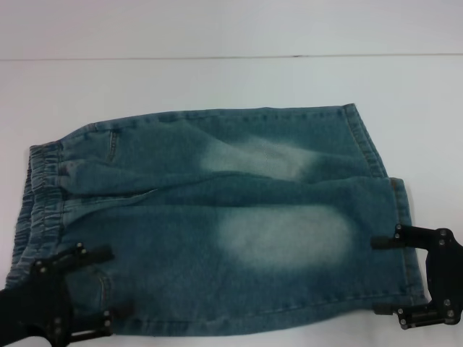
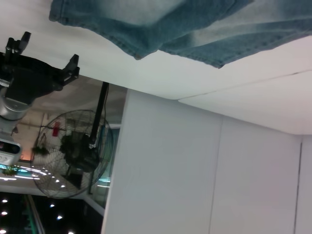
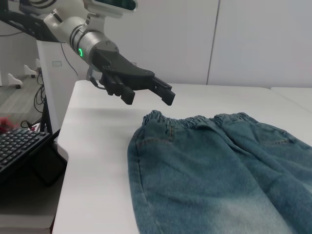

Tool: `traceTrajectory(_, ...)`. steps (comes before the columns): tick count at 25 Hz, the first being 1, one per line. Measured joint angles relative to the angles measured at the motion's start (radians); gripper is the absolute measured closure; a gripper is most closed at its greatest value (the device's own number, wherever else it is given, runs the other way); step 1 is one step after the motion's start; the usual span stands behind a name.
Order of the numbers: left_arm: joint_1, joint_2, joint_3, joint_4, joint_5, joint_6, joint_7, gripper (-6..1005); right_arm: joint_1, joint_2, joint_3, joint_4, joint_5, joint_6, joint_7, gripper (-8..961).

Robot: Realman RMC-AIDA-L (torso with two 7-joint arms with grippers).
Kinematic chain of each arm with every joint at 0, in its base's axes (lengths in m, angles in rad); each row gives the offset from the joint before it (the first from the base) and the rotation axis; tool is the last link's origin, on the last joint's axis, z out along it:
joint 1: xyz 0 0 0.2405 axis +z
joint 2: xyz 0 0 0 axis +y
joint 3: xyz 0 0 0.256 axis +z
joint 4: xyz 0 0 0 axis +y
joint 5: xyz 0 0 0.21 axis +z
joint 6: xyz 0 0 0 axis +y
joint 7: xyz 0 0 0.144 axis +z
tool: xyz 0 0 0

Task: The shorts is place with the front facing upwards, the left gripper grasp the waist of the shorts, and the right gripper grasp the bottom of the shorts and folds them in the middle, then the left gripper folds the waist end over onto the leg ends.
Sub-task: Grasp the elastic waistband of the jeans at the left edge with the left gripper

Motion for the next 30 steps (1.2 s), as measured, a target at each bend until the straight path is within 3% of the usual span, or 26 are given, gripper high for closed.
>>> traceTrajectory(5, 0.025, -0.016, -0.005, 0.182, -0.005, 0.004, -0.195, 96, 0.003, -0.004, 0.003, 0.0, 0.002, 0.0, 0.002, 42)
traceTrajectory(11, 0.076, -0.068, 0.009, 0.507, 0.011, -0.011, -0.441, 96, 0.009, -0.006, 0.013, -0.006, 0.0, 0.02, 0.007, 41)
traceTrajectory(14, 0.089, -0.073, 0.013, 0.591, 0.042, -0.022, -0.517, 96, 0.009, -0.006, 0.015, -0.011, 0.0, 0.024, 0.008, 41)
traceTrajectory(20, 0.088, -0.072, 0.013, 0.619, 0.098, -0.098, -0.563, 96, 0.01, -0.005, 0.023, -0.011, 0.0, 0.034, 0.009, 42)
traceTrajectory(30, 0.062, -0.074, 0.046, 0.546, 0.17, -0.225, -0.568, 97, 0.009, -0.002, 0.027, -0.012, -0.002, 0.034, 0.011, 43)
